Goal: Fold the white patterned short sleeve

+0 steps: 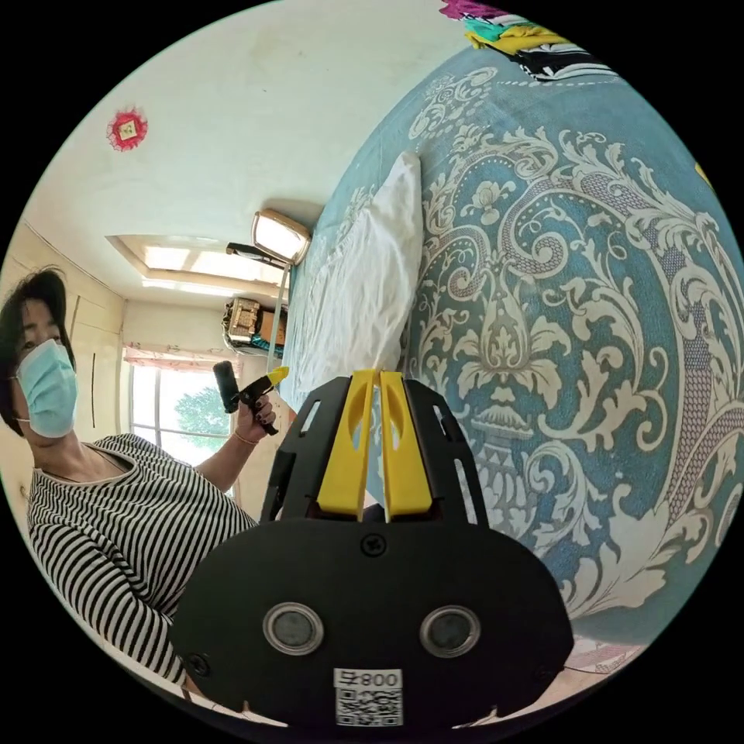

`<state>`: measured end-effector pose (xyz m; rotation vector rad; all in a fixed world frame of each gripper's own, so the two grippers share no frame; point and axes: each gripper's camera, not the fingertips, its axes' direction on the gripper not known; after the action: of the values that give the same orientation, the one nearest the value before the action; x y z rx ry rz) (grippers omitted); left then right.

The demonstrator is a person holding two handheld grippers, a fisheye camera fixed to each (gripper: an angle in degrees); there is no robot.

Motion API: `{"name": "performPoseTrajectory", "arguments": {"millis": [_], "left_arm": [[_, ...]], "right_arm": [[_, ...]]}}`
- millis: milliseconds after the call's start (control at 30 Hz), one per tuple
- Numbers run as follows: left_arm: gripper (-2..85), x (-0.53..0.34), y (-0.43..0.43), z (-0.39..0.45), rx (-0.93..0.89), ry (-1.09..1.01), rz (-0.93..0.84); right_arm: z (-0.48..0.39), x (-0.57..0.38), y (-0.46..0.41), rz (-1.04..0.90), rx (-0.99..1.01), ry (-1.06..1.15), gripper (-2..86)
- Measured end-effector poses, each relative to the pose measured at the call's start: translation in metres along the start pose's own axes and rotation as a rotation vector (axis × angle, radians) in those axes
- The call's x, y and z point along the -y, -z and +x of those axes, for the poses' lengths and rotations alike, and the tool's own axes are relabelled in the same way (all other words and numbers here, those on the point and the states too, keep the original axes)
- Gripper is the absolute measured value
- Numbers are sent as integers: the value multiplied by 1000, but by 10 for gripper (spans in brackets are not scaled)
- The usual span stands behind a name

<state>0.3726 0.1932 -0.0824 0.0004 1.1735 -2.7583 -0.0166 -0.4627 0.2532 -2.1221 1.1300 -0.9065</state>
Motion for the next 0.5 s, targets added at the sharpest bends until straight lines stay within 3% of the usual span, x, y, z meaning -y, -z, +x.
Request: {"name": "performPoseTrajectory", "arguments": {"millis": [167, 267, 367, 500], "left_arm": [[92, 61, -95, 139, -16, -462, -110], [93, 75, -128, 196, 41, -621, -121], [77, 79, -156, 227, 258, -695, -148], [39, 79, -164, 236, 326, -671, -130]], "right_arm": [[-24, 6, -1, 48, 108, 70, 117], [-41, 18, -12, 27, 129, 120, 109], [-56, 31, -25, -1, 159, 169, 98], [-66, 43, -42, -24, 149, 197, 84]]}}
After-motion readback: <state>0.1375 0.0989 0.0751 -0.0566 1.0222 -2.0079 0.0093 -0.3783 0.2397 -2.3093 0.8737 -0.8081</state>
